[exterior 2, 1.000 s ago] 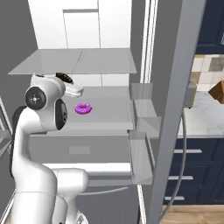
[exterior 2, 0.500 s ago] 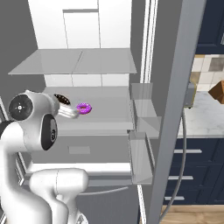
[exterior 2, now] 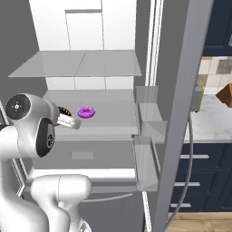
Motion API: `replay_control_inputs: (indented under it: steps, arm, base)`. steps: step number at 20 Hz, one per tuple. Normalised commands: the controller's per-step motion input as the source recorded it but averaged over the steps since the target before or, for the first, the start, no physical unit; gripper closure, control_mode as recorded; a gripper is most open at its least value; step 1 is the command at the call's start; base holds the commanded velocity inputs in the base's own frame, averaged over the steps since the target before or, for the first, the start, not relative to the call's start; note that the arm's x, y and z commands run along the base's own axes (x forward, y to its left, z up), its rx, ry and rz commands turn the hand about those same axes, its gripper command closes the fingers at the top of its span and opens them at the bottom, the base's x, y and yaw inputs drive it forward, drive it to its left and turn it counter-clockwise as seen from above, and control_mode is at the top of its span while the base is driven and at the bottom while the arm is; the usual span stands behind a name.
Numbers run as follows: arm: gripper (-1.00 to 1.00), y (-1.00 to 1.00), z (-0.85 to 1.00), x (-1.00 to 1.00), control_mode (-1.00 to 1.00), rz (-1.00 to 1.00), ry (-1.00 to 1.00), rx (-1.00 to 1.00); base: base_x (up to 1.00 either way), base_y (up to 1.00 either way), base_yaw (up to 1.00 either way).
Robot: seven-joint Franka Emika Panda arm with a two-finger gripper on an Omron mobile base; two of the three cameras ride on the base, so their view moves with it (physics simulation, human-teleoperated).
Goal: Take the cake and donut from the fridge and place them on the empty tray on the dining counter.
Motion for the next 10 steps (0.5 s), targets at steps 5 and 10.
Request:
replay_control_inputs:
  steps: [5,10]
  arm:
    - [1.0,0.0,-0.28,-0.01,-1.0,0.0,0.0,0.0]
    - [1.0,0.0,-0.08,-0.02,1.0,0.0,0.0,0.0]
  base:
    - [0.0,0.0,0.0]
    - [-0.21,0.0,0.0]
